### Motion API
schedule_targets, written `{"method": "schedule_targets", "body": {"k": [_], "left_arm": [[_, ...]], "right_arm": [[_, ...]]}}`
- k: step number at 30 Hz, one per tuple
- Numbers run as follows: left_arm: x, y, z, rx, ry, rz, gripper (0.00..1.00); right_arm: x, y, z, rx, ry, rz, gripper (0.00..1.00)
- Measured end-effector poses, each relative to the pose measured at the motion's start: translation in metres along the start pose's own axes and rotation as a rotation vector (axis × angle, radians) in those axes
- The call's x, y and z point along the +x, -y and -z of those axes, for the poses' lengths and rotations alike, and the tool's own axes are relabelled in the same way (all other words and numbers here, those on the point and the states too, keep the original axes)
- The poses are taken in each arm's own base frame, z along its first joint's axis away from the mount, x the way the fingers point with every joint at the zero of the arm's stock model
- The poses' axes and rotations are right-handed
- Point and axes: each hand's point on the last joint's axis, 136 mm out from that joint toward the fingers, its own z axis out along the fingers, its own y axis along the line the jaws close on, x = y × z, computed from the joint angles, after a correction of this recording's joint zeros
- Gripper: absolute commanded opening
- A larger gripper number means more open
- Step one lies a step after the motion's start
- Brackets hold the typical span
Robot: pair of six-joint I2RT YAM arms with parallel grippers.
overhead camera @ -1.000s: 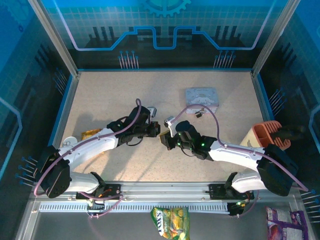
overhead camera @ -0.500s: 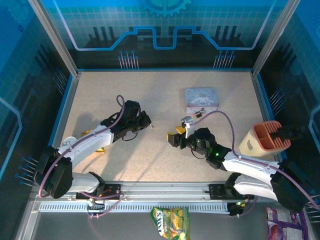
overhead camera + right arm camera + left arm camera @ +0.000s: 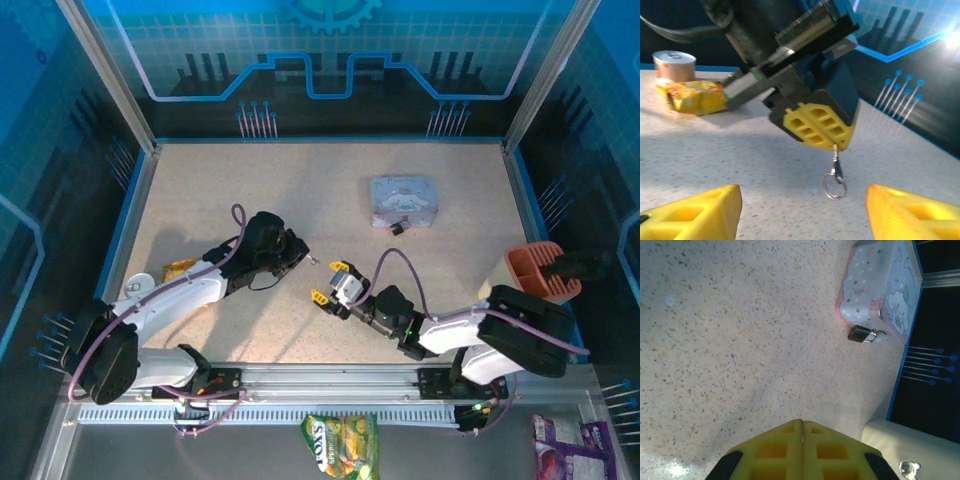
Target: Unlock a padlock with a key
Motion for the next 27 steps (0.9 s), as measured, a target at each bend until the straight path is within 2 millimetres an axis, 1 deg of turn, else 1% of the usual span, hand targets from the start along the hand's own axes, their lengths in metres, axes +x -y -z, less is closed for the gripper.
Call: {"method": "schedule_targets", "body": {"k": [3,6,12,20,27], "left_arm": [[0.006,0.005,0.005,0.02,-0.006,0.004,0.0],[0.01,0.004,0.009,0.022,-0.012,0.006,0.0],[0.012,-0.001,0.016,0.005,-0.005,0.01,0.0],[0.015,-0.009,0.017,-0.018,-0.01,0.023,0.0],[0.019,-0.012,0.017,-0.032,-0.017,0.019,0.0]], "right_arm": [[0.006,0.004,-0.005,0.044,-0.007,0.054,0.63],[0.009,0.004,-0.01,0.061,-0.01,0.076,0.59],[0.009,0.003,-0.016,0.077,-0.004,0.077,0.48],[0.014,-0.002,-0.024,0.078,-0.018,0.087,0.38],[0.017,-0.001,-0.029,0.093,-0.029,0.091,0.3]]}}
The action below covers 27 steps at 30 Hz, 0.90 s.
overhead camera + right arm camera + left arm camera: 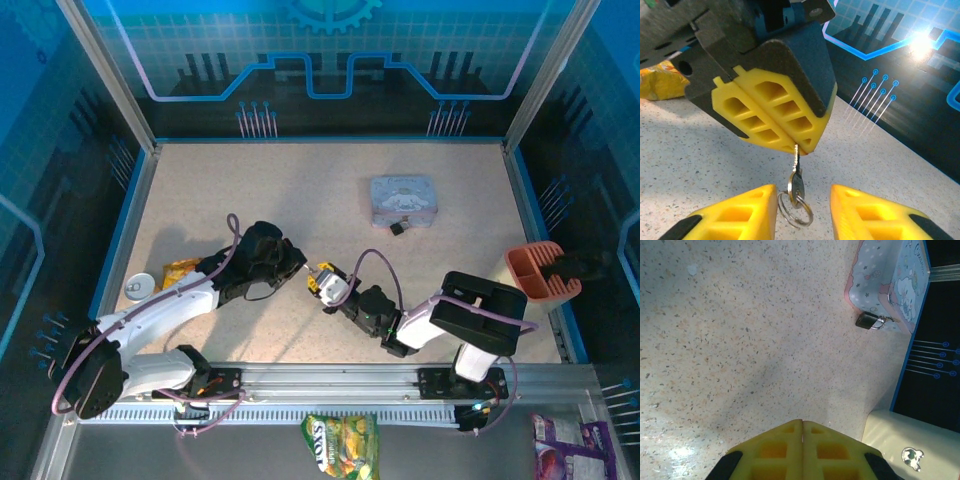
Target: Unlock a padlock with a key
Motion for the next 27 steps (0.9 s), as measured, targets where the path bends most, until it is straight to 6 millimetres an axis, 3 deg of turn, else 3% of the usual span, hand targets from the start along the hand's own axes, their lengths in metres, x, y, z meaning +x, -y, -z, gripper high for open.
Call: {"method": "schedule_targets", "body": {"k": [12,27], "left_arm": [[0.0019,0.0008,0.0031,0.003,0.007,-0.007,0.0],[0.0032,0.0012,0.0067,0.009,0.012,-0.012,0.0]], "right_arm": [[0.0022,0.0,-0.0017,0.007,-0.008,0.005,0.2],[-0.0014,-0.004,-0.0042,0.002,0.0,0.007,0.19]]}}
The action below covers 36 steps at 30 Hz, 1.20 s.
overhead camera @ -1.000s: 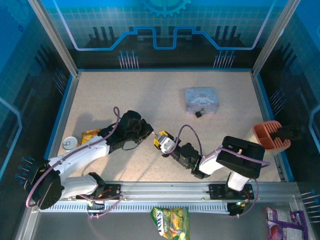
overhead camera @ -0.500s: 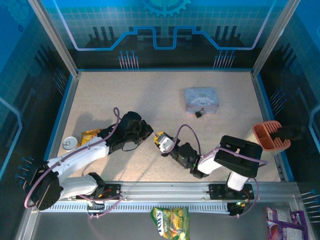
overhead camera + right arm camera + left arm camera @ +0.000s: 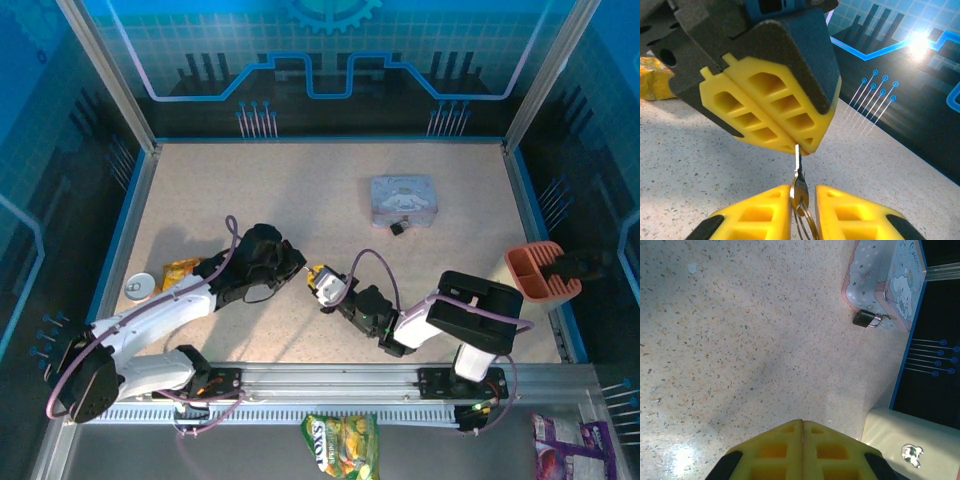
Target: Unlock a padlock with a key
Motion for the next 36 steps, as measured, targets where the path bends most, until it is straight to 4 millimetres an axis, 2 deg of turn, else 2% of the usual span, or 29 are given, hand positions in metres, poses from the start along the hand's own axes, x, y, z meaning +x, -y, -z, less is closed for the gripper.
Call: {"method": "schedule_targets", "body": {"k": [19,27,28,31,34,36], "left_arm": [[0.002,-0.005,0.0,-0.007,0.006,0.015,0.0],[-0.002,-0.004,0.001,-0.003,0.017,-0.001,0.31],[-0.005,-0.004,0.001,0.003,0.021,-0.011,0.37],[-0.032,-0.004,0.01,0.039,0.091,-0.053,0.53],[-0.063,-0.013,0.021,0.104,0.191,-0.097,0.57],[-0.072,-0.021,0.022,0.132,0.221,-0.13,0.59]], "right_arm": [[0.001,-0.007,0.0,-0.016,-0.003,0.008,0.0],[0.003,0.0,0.001,0.023,-0.016,-0.008,0.0],[0.002,0.002,0.003,0.032,-0.017,-0.019,0.0],[-0.001,0.016,0.016,0.064,-0.035,-0.06,0.0],[-0.017,0.034,0.029,0.081,-0.057,-0.145,0.0],[-0.027,0.049,0.037,0.086,-0.08,-0.221,0.0]]}}
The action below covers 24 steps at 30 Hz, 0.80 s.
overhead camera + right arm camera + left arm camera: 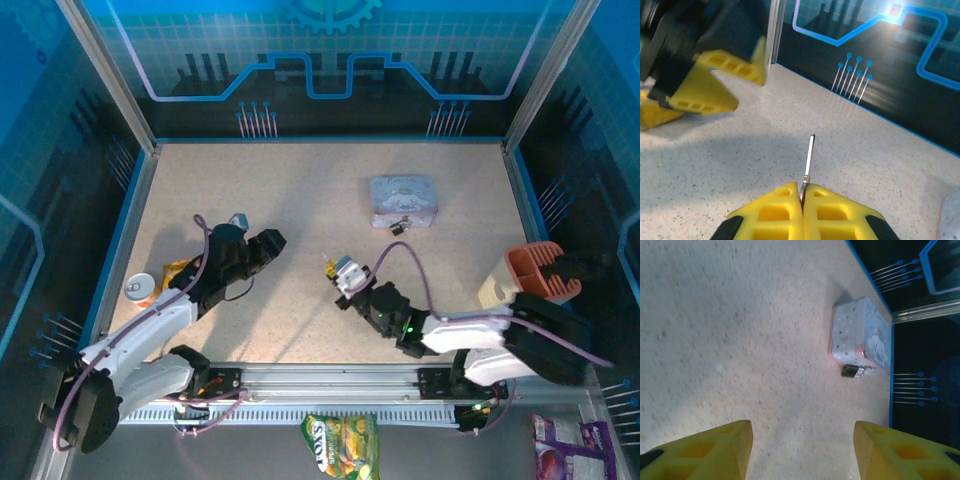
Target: Unlock a padlock with a key
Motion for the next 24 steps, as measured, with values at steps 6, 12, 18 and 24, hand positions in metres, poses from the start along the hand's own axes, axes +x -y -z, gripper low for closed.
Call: {"method": "schedule_targets", "body": {"k": [6,12,18,24], "left_arm": [[0.008,0.002,-0.016,0.049,-0.064,-0.157,0.59],[0.016,0.03,-0.042,0.07,-0.134,-0.3,0.59],[0.069,0.09,-0.089,0.104,-0.254,-0.547,0.57],[0.12,0.13,-0.147,0.063,-0.337,-0.781,0.54]], "right_arm": [[-0.026,0.06,0.027,0.043,-0.128,-0.257,0.0],[-0.047,0.1,0.063,0.059,-0.227,-0.489,0.0],[-0.061,0.117,0.091,0.082,-0.302,-0.63,0.0],[-0.081,0.135,0.13,0.144,-0.284,-0.665,0.0]]}}
